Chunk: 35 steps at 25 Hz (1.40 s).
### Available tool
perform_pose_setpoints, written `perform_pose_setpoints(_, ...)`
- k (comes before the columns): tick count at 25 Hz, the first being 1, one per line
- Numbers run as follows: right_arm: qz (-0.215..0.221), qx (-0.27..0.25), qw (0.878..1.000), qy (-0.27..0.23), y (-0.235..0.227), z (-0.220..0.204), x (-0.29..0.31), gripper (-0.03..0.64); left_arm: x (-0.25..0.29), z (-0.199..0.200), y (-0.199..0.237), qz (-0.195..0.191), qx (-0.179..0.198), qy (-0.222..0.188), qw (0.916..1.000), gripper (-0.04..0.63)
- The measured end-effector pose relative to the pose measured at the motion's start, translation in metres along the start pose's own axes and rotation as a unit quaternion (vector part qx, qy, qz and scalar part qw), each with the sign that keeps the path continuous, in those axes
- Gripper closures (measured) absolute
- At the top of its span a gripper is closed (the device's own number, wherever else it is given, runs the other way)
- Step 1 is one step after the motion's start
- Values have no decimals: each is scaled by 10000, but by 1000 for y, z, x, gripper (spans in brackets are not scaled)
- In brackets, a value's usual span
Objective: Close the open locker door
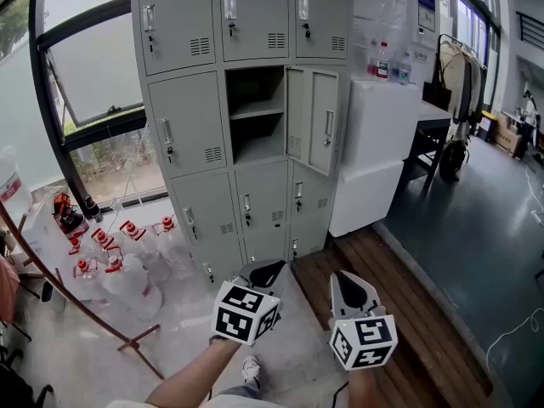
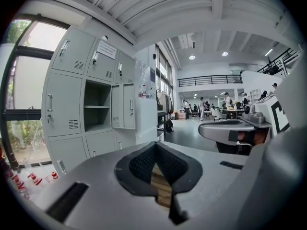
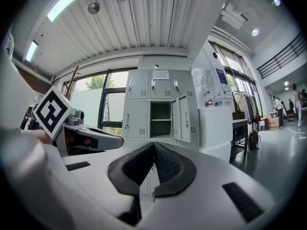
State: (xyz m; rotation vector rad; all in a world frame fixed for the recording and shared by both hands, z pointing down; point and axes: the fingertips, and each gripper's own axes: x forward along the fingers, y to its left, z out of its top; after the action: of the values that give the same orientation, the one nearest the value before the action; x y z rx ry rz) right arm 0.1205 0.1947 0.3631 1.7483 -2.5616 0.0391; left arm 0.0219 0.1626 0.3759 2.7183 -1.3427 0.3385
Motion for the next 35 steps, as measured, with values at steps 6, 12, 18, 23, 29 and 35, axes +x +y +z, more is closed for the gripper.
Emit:
perform_pose_setpoints(6, -63, -90, 9999, 42, -14, 0, 29, 611, 30, -1, 19, -81, -75, 1, 9999, 589)
perform_pose_setpoints(12, -129, -131, 9997, 157, -28, -4, 79, 611, 68, 3, 55, -168, -119, -19, 9998, 589)
perform_pose_setpoints(18, -215, -178, 9992, 271, -37, -1, 133, 612, 106, 16, 101, -257, -202, -64, 9994, 589)
perform_pose_setpoints(23, -320, -278, 9986, 331, -44, 8, 175, 611, 136, 28, 134, -387, -275, -131, 9988, 589)
perform_pose_setpoints(29, -455, -336, 9976, 387, -52, 14, 221, 611, 164, 36, 173, -503, -386, -194, 9978, 589)
perform_pose_setpoints(35, -510, -273, 9978, 329, -51, 22, 262, 611, 178, 39, 210, -531, -430, -240, 9974, 589)
